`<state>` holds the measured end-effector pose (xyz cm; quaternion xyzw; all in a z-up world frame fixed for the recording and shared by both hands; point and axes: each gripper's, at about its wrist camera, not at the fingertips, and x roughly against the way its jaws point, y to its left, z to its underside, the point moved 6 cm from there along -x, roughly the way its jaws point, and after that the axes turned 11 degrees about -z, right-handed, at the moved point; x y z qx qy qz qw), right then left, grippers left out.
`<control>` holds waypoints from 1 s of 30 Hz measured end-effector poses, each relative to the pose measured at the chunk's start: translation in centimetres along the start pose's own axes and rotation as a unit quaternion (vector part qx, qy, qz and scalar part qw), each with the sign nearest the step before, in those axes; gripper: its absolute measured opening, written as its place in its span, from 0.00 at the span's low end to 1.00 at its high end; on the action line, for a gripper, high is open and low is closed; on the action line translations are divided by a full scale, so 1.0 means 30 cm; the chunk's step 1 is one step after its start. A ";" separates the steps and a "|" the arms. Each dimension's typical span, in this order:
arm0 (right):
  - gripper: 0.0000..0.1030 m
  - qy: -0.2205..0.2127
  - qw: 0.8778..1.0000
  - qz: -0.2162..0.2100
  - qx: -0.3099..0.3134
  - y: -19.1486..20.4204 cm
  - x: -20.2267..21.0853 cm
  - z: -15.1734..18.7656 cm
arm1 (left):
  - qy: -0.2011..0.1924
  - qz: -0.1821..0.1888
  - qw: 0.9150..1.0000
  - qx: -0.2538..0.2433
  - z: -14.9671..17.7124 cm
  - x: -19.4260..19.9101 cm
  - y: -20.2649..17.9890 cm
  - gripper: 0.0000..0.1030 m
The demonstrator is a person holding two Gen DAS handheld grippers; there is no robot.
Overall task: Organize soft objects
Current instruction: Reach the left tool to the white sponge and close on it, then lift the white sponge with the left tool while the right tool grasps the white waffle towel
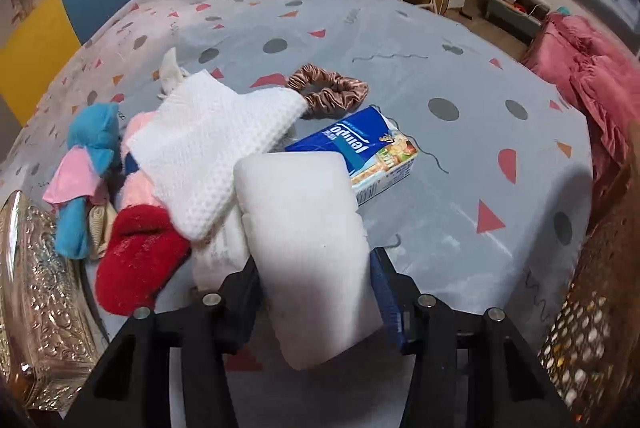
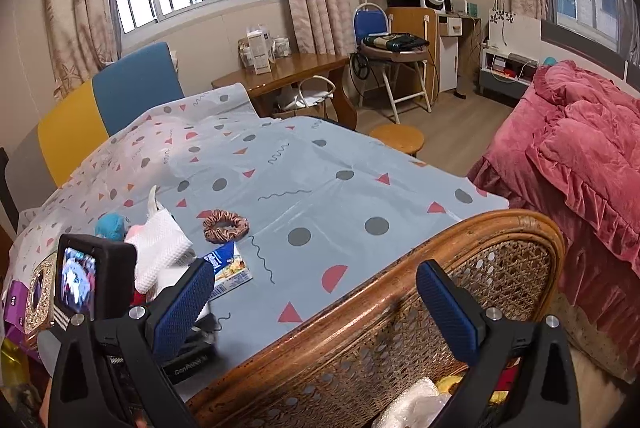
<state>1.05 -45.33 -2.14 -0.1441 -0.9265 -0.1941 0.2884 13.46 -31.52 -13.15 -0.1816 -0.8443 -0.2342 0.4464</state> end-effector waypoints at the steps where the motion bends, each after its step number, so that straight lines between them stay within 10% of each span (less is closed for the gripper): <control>1: 1.00 0.001 1.000 0.001 0.001 0.002 -0.002 0.003 | -0.008 0.009 1.000 0.004 0.009 0.017 0.013 0.48; 12: 1.00 0.027 0.999 -0.035 0.031 0.129 -0.060 -0.006 | -0.023 0.049 0.998 0.041 0.288 0.124 0.227 0.48; 22: 1.00 0.171 0.962 -0.211 -0.007 0.406 -0.303 0.007 | -0.013 0.065 0.994 0.092 0.400 0.090 0.318 0.48; 30: 0.75 0.223 0.952 -0.176 -0.117 0.406 -0.568 0.042 | -0.018 0.079 0.991 0.108 0.413 0.090 0.335 0.49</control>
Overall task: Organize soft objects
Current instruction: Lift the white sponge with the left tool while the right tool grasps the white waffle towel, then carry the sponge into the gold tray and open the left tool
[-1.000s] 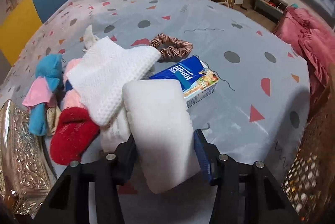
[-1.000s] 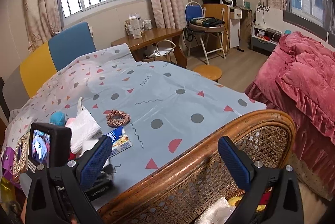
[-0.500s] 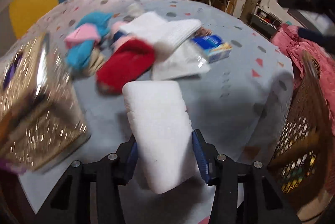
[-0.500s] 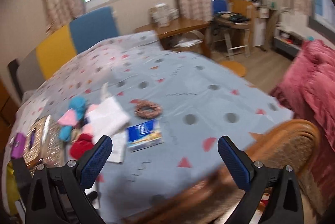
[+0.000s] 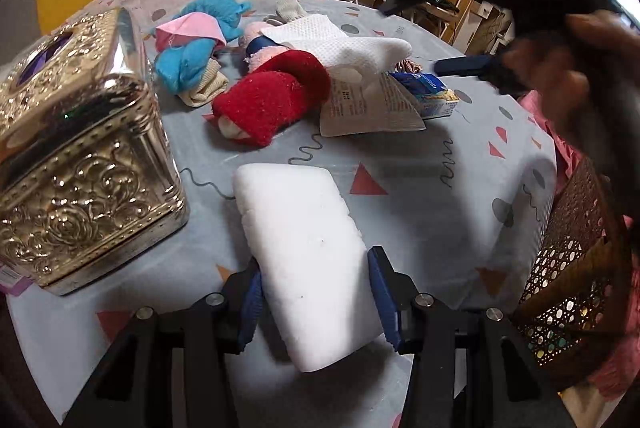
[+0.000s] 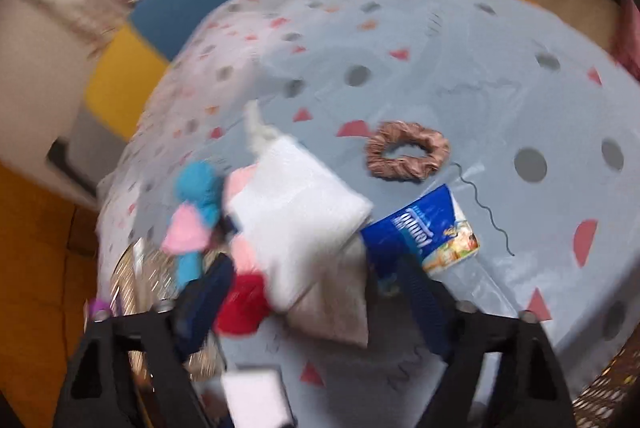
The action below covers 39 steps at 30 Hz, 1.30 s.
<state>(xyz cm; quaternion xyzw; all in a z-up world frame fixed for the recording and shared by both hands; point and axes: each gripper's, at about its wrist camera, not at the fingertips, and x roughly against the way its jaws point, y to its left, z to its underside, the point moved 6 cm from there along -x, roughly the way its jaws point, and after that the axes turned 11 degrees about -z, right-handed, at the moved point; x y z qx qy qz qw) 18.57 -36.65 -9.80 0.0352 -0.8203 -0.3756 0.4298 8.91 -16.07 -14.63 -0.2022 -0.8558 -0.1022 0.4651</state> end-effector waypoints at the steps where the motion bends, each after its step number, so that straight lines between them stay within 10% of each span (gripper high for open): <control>1: 0.73 0.001 1.000 0.005 -0.005 -0.006 -0.030 -0.010 | -0.001 0.001 1.000 0.001 0.001 0.003 0.002 0.49; 5: 0.65 0.014 1.000 0.005 -0.020 -0.025 -0.125 -0.024 | -0.002 0.006 1.000 0.009 0.006 0.015 0.015 0.48; 7: 0.26 0.012 1.000 0.019 0.002 -0.017 -0.141 -0.027 | -0.002 0.008 1.000 0.013 0.010 0.021 0.021 0.48; 10: 0.10 0.002 1.000 0.013 0.028 0.006 -0.122 -0.031 | -0.002 0.010 1.000 0.020 0.012 0.033 0.028 0.47; 20: 0.10 -0.039 0.996 -0.046 0.070 0.083 -0.044 -0.045 | -0.043 0.006 0.999 0.027 -0.038 0.179 0.071 0.47; 27: 0.10 0.038 0.989 0.072 0.124 0.061 -0.149 0.015 | -0.097 -0.006 0.995 0.025 -0.189 0.316 0.102 0.47; 39: 0.10 0.050 0.983 0.063 0.162 0.106 -0.169 0.038 | -0.163 -0.081 0.973 0.142 -0.457 0.521 0.506 0.47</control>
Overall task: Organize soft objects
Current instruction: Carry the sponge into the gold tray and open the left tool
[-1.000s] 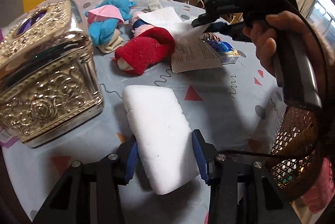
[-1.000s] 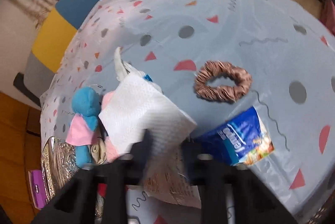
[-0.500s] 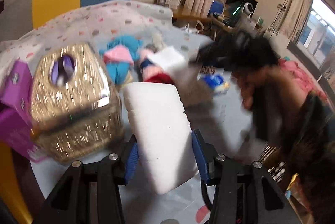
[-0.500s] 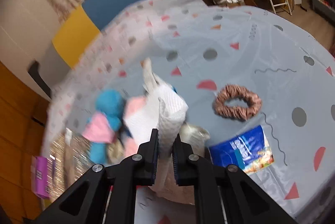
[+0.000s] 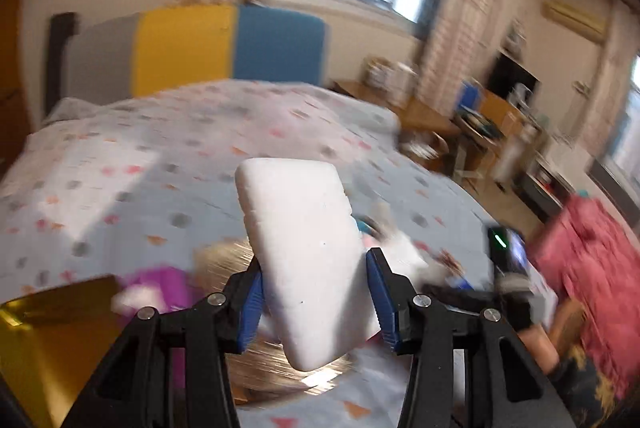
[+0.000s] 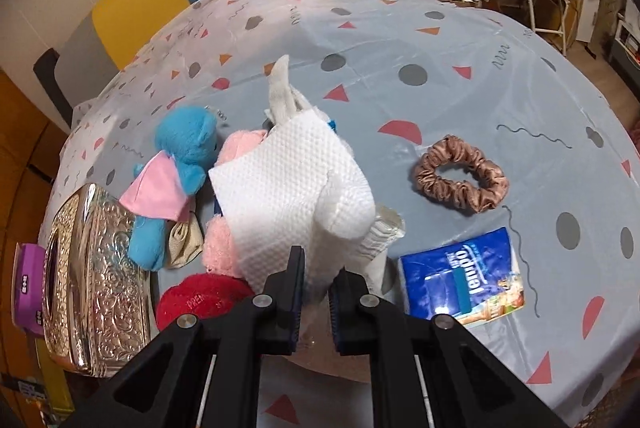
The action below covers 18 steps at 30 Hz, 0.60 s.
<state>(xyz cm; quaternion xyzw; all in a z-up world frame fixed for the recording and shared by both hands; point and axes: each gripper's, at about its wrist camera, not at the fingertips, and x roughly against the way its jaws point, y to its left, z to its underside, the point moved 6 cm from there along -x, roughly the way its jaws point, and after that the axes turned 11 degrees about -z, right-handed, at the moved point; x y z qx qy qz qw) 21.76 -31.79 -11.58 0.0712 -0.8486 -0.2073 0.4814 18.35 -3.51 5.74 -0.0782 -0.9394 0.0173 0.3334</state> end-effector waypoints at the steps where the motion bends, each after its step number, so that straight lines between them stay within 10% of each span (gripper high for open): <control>1: 0.10 0.002 1.000 0.004 0.004 0.002 -0.004 -0.002 | -0.004 -0.012 1.000 0.013 -0.013 0.010 0.056 0.47; 12: 0.10 0.003 0.999 0.027 0.027 0.010 -0.014 -0.003 | 0.069 -0.167 0.973 0.143 0.293 -0.027 0.683 0.48; 18: 0.10 0.004 0.998 0.041 0.041 0.020 -0.019 0.001 | 0.136 -0.183 0.960 0.163 0.454 -0.178 0.753 0.49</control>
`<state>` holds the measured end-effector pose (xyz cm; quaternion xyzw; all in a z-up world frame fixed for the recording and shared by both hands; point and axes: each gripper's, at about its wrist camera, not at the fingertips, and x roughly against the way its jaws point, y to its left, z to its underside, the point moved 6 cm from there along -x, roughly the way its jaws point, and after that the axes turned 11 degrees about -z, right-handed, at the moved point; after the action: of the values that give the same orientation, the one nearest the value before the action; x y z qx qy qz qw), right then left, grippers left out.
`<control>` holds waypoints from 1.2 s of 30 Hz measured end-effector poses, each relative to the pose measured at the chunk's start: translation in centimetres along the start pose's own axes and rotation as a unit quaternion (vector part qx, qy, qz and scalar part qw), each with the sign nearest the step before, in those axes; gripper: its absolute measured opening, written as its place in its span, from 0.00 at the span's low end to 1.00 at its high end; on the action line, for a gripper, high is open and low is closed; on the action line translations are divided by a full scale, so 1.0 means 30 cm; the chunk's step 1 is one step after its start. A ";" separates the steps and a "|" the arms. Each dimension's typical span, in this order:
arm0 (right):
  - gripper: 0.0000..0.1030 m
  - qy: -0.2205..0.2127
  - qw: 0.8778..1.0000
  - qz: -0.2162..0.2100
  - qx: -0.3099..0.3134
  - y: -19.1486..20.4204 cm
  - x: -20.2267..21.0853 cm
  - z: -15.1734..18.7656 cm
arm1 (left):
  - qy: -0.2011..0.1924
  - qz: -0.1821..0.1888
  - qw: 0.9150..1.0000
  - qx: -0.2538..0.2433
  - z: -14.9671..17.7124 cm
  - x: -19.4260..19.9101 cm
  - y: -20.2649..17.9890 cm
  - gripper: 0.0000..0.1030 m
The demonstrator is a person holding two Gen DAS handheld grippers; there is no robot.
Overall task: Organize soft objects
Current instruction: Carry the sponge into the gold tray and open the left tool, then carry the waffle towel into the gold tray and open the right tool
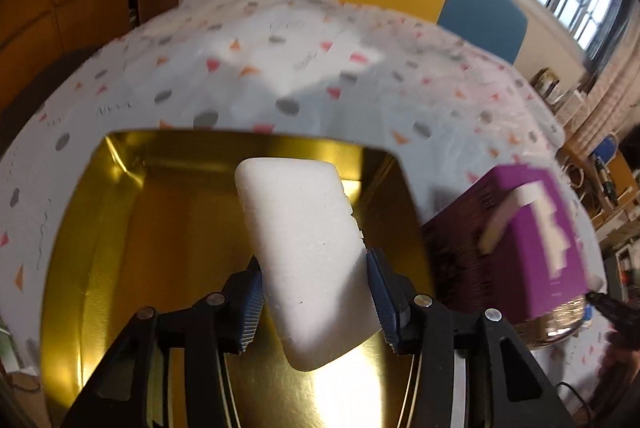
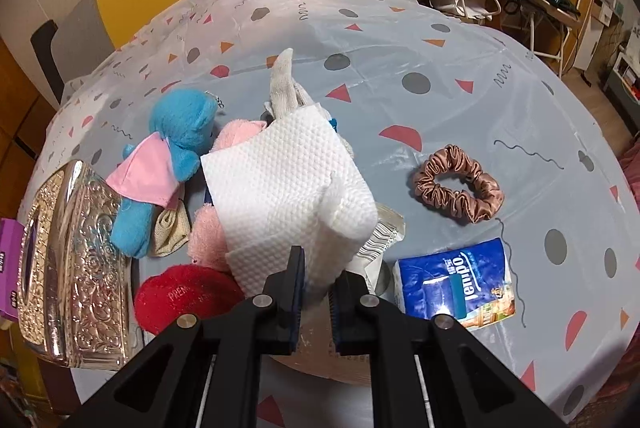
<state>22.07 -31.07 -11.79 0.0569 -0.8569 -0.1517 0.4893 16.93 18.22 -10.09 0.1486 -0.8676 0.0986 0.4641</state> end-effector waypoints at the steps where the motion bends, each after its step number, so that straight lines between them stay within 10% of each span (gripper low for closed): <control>1: 0.10 0.000 1.000 0.001 0.002 0.002 0.000 0.001 | 0.003 -0.005 1.000 -0.006 0.003 -0.024 -0.002 0.50; 9: 0.10 0.006 1.000 0.016 0.018 0.012 -0.014 0.007 | -0.004 -0.018 1.000 -0.021 -0.025 -0.045 -0.049 0.75; 19: 0.10 -0.005 1.000 0.017 0.020 0.014 -0.004 -0.001 | -0.065 -0.054 0.996 -0.029 0.026 0.128 -0.051 0.85; 36: 0.07 -0.074 0.991 -0.113 -0.004 0.106 0.122 -0.053 | -0.093 -0.020 0.994 -0.045 0.173 0.288 -0.048 0.90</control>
<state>21.71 -29.28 -7.04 0.1401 -0.8783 -0.2135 0.4042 8.87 13.83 -5.69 0.1534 -0.9074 0.0359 0.3897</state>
